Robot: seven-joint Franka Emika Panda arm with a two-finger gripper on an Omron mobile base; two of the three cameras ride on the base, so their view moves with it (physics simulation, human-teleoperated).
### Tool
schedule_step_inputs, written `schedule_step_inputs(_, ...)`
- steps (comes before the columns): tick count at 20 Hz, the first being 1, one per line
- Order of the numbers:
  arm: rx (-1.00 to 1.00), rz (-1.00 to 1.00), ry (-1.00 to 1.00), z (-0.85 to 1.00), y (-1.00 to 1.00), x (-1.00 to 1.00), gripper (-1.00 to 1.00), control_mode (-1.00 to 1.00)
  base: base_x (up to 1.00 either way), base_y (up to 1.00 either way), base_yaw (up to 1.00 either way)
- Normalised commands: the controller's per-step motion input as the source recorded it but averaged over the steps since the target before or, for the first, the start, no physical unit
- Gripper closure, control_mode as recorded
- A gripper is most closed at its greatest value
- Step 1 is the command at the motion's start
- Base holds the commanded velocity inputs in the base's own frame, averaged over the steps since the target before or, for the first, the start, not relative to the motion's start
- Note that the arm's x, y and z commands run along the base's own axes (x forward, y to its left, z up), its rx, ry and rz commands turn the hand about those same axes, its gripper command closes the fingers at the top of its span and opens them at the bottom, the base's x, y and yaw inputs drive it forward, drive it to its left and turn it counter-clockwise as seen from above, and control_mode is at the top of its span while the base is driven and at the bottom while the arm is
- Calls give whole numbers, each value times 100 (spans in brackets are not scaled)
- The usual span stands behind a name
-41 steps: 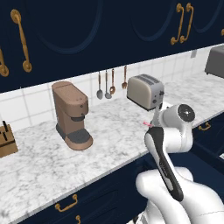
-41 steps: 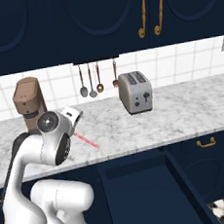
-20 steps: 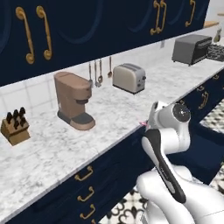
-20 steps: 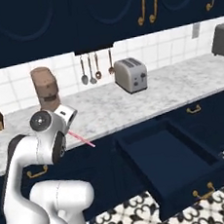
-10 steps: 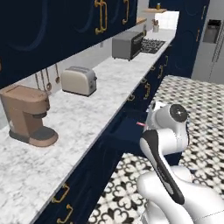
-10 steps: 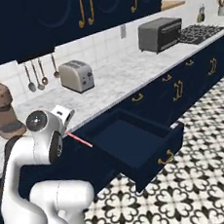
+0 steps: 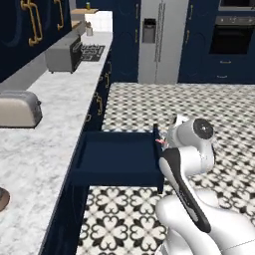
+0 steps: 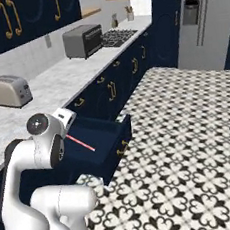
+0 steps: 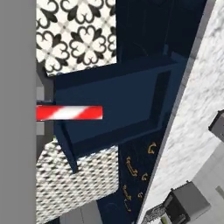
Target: Take a straw from the drawer in front and place it inside the glass cup on the dining counter.
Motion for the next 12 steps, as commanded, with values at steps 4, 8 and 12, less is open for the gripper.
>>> schedule_step_inputs(4, 0, 0, 0, 0, 0, 0, 100, 100, -13, -1, -63)
schedule_step_inputs(8, 0, 0, 0, 0, 0, 0, 100, 100, -11, -4, -62)
schedule_step_inputs(12, 0, 0, 0, 0, 0, 0, 100, 100, -6, -3, -61)
